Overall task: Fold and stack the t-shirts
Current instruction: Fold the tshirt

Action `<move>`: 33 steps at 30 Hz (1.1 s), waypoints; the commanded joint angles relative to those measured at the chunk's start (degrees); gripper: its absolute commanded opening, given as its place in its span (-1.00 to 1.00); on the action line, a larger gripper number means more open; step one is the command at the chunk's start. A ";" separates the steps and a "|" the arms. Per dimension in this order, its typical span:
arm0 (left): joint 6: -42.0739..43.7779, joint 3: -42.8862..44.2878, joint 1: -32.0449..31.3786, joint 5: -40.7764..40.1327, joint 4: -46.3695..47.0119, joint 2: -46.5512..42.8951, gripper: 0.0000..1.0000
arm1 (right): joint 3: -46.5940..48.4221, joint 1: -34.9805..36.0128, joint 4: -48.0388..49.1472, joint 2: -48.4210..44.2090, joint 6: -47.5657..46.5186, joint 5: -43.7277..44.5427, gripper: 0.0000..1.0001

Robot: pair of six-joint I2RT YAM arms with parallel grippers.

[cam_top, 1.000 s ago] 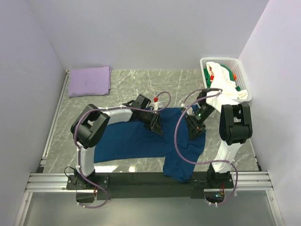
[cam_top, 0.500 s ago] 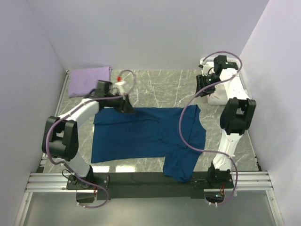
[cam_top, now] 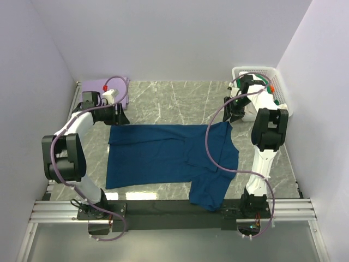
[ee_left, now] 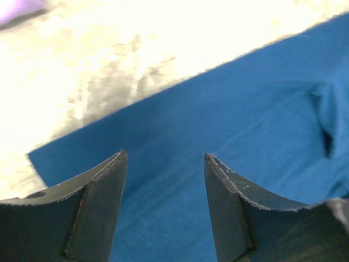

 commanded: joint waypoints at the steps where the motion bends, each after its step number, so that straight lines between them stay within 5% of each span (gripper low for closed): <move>1: 3.08 3.01 0.63 -3.35 0.05 2.53 0.26 | -0.63 -0.05 2.77 1.87 0.91 1.29 0.01; 10: 4.40 4.15 3.88 -7.31 -0.21 7.10 0.26 | -1.86 -0.14 4.09 4.16 1.00 -1.09 -0.37; 17: 5.37 2.66 5.99 -7.31 -0.92 6.84 0.21 | -1.51 -0.22 5.41 3.99 0.30 0.14 -1.00; 29: 3.70 3.10 7.22 -9.16 0.49 9.30 0.19 | -1.87 -0.14 7.51 1.53 -0.84 2.51 -1.00; 33: 3.70 3.28 7.66 -7.75 -0.04 9.83 -0.01 | -1.78 -0.14 9.17 -0.31 -1.46 5.05 -1.00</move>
